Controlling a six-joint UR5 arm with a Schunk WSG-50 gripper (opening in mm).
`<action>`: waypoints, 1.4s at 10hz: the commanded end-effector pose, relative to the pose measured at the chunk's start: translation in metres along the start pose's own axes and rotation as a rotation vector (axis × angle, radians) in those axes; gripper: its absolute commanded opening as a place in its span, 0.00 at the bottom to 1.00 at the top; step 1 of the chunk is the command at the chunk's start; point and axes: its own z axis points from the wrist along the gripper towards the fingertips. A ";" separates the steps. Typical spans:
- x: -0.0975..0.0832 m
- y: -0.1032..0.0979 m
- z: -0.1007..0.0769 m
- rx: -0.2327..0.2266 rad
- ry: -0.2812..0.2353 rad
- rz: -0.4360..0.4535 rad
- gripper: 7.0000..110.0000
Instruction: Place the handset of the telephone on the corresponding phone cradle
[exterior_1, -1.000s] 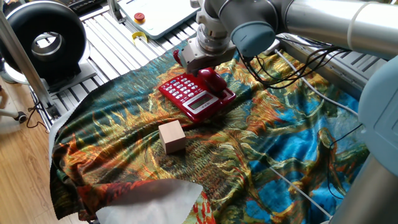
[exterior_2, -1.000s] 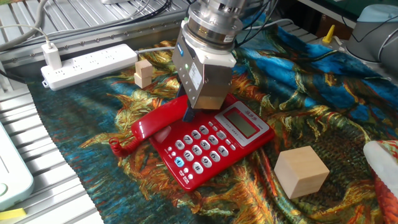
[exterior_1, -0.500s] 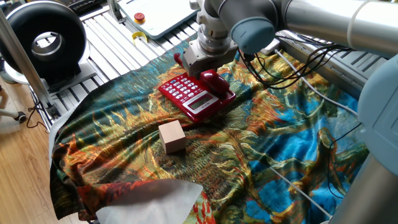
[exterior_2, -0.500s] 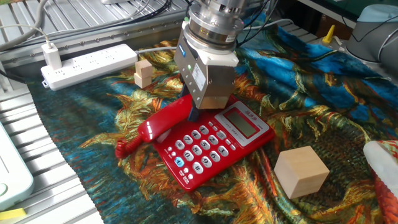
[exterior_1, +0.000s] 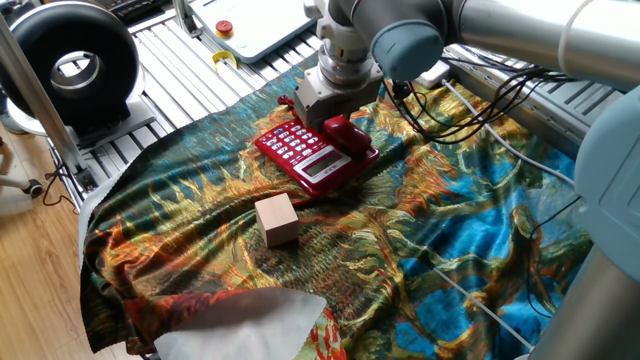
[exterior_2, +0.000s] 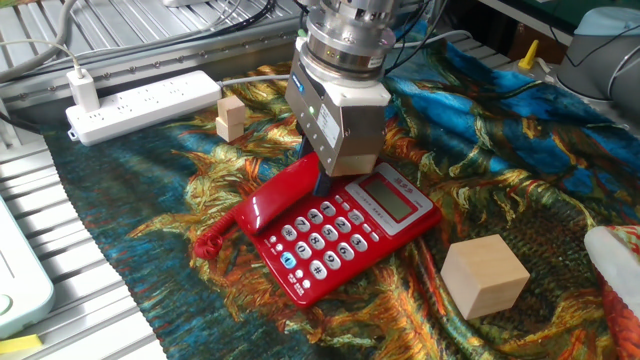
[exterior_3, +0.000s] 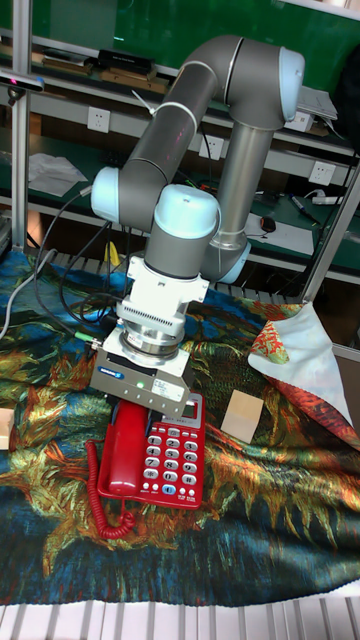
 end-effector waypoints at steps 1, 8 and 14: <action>-0.001 -0.003 0.000 -0.009 -0.002 -0.006 0.00; 0.002 -0.007 0.002 0.001 0.005 -0.011 0.00; 0.000 0.005 0.002 -0.046 0.017 -0.064 0.00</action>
